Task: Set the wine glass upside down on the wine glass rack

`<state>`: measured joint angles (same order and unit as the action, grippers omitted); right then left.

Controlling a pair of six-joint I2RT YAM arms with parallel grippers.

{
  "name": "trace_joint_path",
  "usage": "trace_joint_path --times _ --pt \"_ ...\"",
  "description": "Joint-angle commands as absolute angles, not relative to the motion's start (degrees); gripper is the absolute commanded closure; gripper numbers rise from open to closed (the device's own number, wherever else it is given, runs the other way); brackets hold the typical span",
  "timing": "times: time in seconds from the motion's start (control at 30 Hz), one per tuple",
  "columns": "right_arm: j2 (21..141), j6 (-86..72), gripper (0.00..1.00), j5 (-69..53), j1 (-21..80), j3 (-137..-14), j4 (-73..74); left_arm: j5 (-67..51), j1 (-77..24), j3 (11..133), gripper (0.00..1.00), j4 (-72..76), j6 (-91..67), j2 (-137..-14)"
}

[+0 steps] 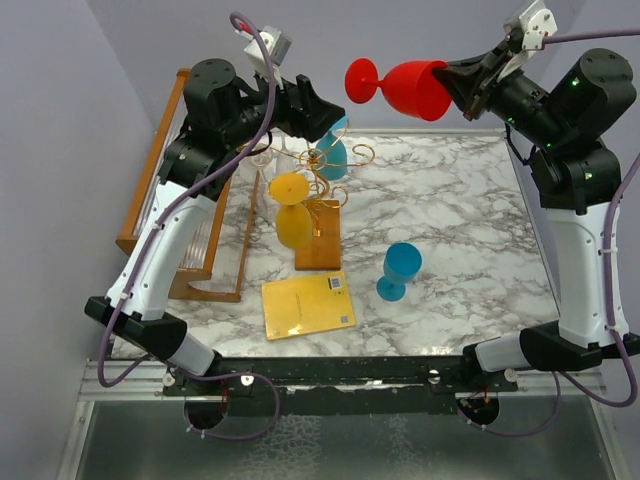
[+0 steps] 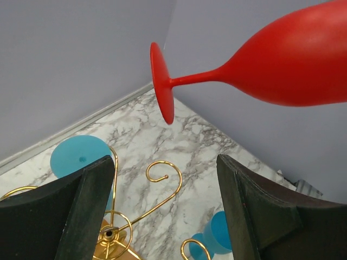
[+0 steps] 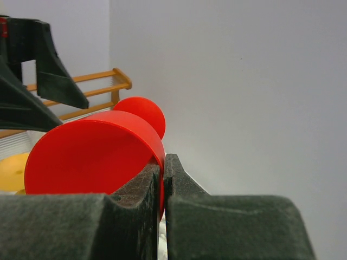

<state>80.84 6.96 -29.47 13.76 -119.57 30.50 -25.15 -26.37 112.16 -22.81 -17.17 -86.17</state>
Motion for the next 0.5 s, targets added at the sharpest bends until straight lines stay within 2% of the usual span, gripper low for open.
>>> trace_joint_path --times 0.0,0.47 --pt "79.0 4.8 0.99 -35.9 13.6 -118.5 31.2 -31.3 -25.4 112.1 0.24 -17.5 -26.1 -87.0" --pt "78.9 4.2 0.99 -42.9 13.6 -117.2 31.0 -35.0 -24.7 108.5 0.46 -13.1 -30.8 -88.4"
